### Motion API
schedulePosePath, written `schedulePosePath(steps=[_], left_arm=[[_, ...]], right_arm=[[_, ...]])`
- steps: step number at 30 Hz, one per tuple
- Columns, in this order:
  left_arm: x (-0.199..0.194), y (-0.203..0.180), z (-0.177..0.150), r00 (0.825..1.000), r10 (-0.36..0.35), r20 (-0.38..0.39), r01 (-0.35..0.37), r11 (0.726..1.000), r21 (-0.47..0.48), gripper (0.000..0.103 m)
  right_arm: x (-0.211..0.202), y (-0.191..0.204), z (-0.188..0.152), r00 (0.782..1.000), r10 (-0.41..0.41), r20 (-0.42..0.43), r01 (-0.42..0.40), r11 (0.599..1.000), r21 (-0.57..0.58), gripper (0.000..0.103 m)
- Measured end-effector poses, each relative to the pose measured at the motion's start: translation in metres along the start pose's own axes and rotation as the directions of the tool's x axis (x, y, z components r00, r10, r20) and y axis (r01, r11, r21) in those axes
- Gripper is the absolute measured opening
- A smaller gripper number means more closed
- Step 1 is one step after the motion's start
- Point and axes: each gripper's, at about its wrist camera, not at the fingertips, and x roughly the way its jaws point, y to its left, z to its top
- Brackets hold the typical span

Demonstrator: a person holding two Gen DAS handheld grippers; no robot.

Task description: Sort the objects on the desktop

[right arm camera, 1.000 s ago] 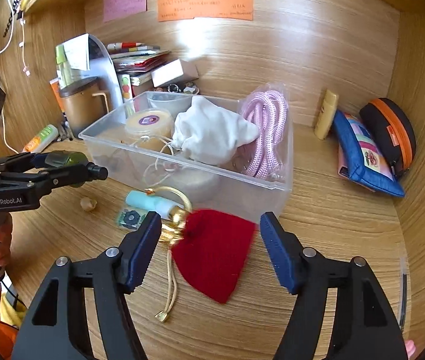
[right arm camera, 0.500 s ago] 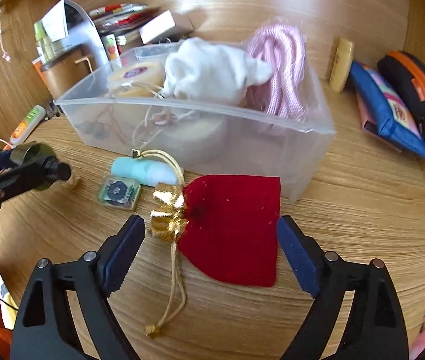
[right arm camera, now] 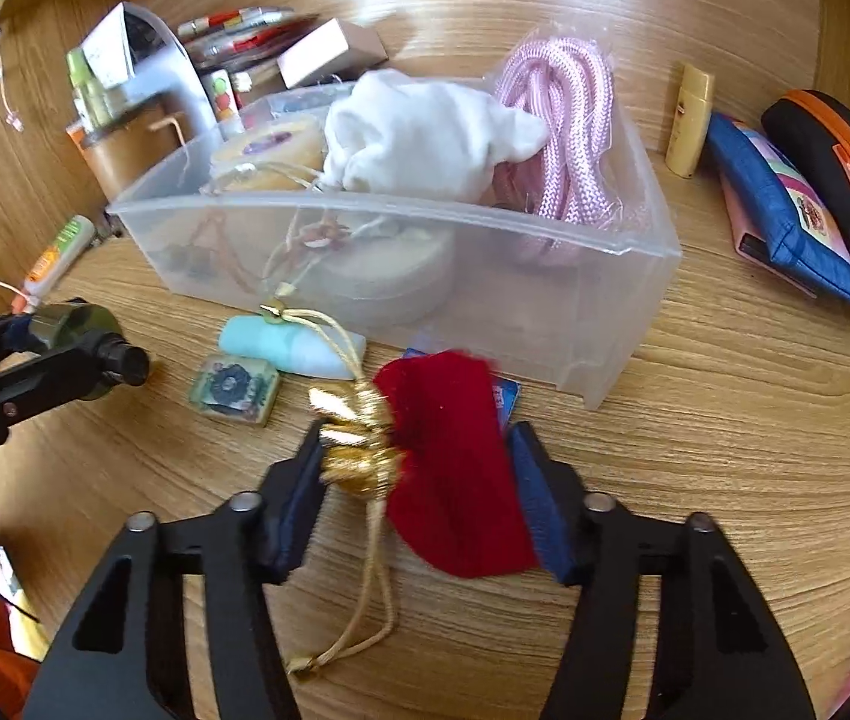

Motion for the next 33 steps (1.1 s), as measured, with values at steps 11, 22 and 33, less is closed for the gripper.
schedulePosePath(steps=[11,22,33], left_arm=[[-0.006,-0.016,0.012,0.999,-0.015,0.037,0.014,0.999,0.032,0.079],[-0.016,-0.023,0.026,0.996,-0.017,0.085,0.013,0.999,0.041,0.079],[-0.023,-0.015,0.043,0.993,0.008,0.121,-0.012,0.999,0.030,0.079]], right_arm=[[-0.030,-0.008,0.000,0.997,0.029,0.072,-0.031,0.999,0.020,0.026],[-0.071,-0.008,0.012,0.983,0.027,0.183,-0.022,0.999,-0.028,0.026],[-0.096,-0.018,0.040,0.960,0.019,0.279,-0.008,0.999,-0.041,0.026]])
